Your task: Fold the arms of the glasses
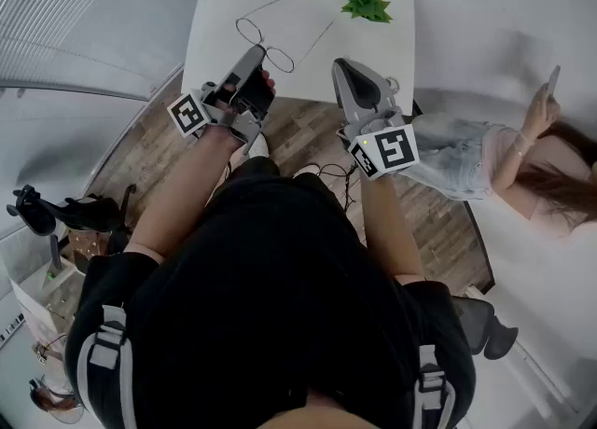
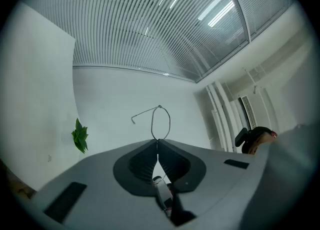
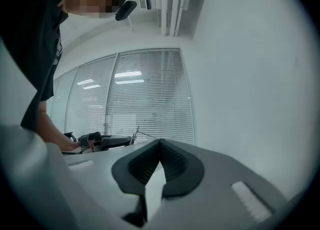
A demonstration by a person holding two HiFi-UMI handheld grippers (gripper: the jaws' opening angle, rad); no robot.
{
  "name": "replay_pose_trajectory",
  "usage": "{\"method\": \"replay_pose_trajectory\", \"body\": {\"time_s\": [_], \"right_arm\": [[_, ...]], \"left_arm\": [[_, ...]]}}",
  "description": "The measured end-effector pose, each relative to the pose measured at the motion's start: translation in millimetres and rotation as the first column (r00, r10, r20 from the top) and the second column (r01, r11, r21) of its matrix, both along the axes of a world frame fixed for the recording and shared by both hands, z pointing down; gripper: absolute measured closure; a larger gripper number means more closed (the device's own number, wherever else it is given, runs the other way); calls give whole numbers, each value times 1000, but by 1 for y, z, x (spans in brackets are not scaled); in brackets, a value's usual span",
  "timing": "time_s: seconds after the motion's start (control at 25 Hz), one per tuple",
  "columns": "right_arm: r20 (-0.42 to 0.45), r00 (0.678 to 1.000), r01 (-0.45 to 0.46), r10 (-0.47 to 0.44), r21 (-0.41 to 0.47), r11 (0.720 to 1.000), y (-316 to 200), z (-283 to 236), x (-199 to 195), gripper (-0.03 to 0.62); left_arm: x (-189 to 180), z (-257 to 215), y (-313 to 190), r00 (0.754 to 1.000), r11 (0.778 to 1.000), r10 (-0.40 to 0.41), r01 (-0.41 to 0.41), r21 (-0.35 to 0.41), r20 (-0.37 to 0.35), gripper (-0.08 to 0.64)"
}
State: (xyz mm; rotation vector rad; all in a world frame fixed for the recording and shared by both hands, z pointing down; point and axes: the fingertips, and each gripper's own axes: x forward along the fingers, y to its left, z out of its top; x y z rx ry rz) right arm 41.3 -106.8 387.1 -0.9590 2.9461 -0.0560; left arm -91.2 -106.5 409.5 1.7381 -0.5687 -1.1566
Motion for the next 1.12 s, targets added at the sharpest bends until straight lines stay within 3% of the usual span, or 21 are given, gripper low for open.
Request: {"method": "replay_pose_trajectory", "body": {"time_s": [0.32, 0.52, 0.64, 1.12], "right_arm": [[3, 1000, -24, 24, 11, 1000, -7, 0, -4, 581], [43, 996, -73, 76, -72, 995, -17, 6, 7, 576], [45, 995, -79, 85, -124, 989, -23, 11, 10, 529], [22, 995, -89, 96, -204, 975, -42, 23, 6, 497]], "left_arm": [[-7, -2, -4, 1000, 1000, 2, -2, 6, -4, 546], [-6, -2, -1, 1000, 1000, 8, -8, 12, -4, 546], [-3, -2, 2, 1000, 1000, 14, -14, 17, -7, 546], [4, 3, 4, 999, 999, 40, -39, 31, -33, 546]]}}
